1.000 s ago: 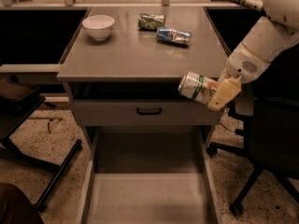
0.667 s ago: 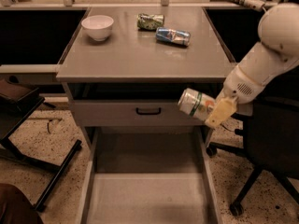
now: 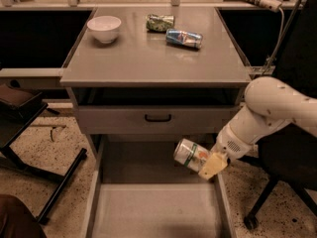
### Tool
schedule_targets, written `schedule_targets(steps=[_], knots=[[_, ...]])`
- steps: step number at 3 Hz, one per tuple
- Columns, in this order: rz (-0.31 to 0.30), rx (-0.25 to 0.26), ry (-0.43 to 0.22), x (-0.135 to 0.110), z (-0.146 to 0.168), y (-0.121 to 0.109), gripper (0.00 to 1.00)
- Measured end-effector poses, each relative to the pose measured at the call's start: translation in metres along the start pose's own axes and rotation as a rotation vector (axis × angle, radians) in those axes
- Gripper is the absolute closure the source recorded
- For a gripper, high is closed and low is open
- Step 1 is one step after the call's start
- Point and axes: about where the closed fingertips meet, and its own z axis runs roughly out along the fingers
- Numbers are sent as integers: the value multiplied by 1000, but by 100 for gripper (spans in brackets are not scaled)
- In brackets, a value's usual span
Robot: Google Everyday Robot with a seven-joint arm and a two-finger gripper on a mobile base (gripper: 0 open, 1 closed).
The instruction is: Place 7up can into middle drawer
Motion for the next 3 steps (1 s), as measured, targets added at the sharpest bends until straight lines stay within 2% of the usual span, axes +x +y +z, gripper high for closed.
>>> schedule_targets(steps=[1,2,3], knots=[[-8,-88,19,15,51,29,100],[-8,-88,19,15,51,29,100],[19,-61,-11,14,71,22,100]])
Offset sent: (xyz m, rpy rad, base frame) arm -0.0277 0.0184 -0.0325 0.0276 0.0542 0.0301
